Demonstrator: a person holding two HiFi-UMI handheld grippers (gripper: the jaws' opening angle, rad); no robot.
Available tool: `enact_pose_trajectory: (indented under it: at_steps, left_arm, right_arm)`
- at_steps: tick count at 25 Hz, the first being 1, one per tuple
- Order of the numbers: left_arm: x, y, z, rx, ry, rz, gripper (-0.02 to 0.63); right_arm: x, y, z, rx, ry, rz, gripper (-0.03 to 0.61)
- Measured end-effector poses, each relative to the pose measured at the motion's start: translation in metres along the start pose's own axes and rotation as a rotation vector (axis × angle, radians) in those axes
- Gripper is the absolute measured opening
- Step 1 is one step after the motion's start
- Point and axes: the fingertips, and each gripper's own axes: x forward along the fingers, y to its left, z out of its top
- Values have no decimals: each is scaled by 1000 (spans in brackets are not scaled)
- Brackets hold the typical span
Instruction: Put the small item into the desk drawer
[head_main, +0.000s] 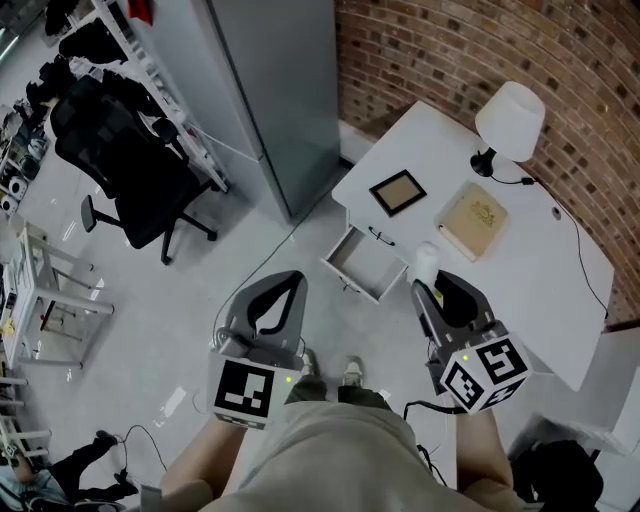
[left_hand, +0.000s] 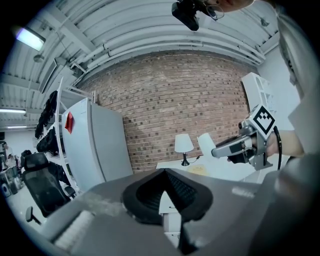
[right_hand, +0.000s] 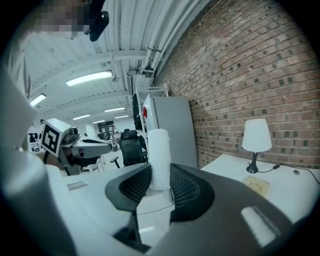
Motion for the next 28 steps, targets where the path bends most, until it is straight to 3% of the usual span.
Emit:
enact_pose_trajectory:
  at_steps: [6,11,17,28]
  left_arm:
    - [32,32,-25,-11,24,-20,3]
    - [72,50,-64,-52,58,-45,3]
    - [118,68,-124,-87,131,-70,3]
    - [205,69,-275,-137,270,-113,3]
  right_arm:
    - [54,-10,-29,-11,101,-23,126]
    - [109,-25,-76,32,193,-13,126]
    - [174,-58,-145,-24,275,-60,126]
    - [266,-108,-315,15,497,-68,126]
